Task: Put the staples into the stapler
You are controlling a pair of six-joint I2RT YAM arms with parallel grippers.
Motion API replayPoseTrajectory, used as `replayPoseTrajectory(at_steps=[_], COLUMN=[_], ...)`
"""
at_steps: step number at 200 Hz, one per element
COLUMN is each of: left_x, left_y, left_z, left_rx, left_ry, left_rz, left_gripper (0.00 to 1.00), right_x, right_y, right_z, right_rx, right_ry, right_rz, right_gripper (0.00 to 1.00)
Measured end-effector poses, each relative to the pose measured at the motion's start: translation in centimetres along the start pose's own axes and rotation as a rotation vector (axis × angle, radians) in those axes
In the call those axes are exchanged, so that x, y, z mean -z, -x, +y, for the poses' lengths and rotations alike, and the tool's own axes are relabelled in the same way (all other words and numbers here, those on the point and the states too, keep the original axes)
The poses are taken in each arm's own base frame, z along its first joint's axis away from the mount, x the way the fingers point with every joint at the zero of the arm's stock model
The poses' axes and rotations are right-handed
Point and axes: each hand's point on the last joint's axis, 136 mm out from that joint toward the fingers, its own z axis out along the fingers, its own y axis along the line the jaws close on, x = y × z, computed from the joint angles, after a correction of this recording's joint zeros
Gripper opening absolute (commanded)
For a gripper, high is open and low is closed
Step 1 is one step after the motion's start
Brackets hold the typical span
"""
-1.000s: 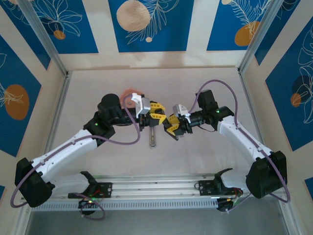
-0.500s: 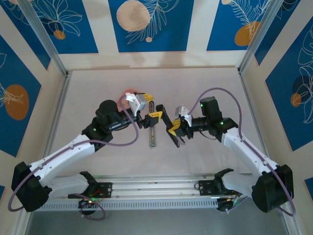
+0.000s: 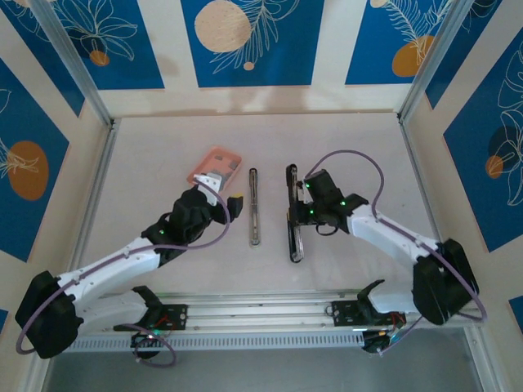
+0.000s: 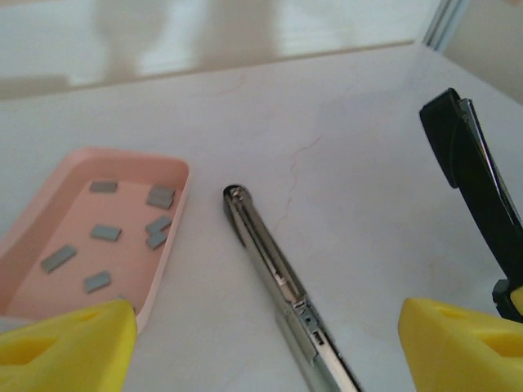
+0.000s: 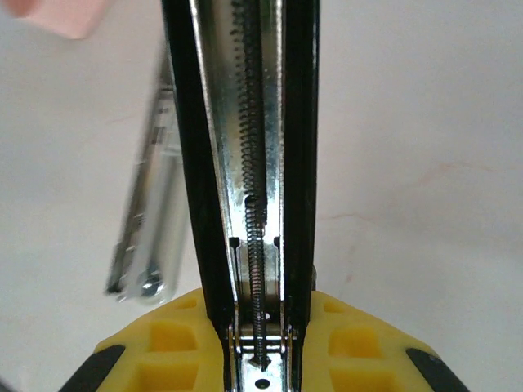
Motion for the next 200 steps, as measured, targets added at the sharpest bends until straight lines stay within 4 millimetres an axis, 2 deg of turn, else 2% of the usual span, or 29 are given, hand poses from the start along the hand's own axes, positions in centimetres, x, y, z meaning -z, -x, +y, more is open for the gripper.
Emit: replayPoseTrajectory(at_steps=[21, 66, 104, 128, 139, 175, 200], left_x=[-0.3, -0.7, -0.8, -0.8, -0.8, -1.0, -1.3], left_y=[-1.0, -2.5, -2.9, -2.9, -2.9, -3.3, -3.8], left_z=[0.5, 1.1, 1.5, 1.6, 1.7, 2.3, 2.7], left_rx=[0.024, 0.047, 0.048, 0.05, 0.052, 0.074, 0.091], left_ry=[0.027, 0.059, 0.081, 0.086, 0.088, 0.105, 0.118], left_rz=[0.028, 0.073, 0.088, 0.087, 0.087, 0.099, 0.115], left_gripper=[0.83, 0.84, 0.85, 0.86, 0.86, 0.87, 0.87], right_x=[-1.5, -4.9, -7.6, -8.6, -8.8, -9.3, -9.3], right_y=[1.3, 4.0, 4.2, 4.1, 4.0, 3.4, 3.1], right_z=[-0.3, 0.7, 1.1, 1.4, 1.6, 1.8, 1.8], right_rx=[-0.07, -0.127, -0.13, -0.126, -0.121, -0.115, -0.107], right_ry=[-0.077, -0.134, -0.173, -0.191, -0.197, -0.208, -0.207], right_rz=[0.032, 0.071, 0.139, 0.177, 0.19, 0.222, 0.233], right_gripper=[0.0, 0.0, 0.0, 0.0, 0.06, 0.4, 0.44])
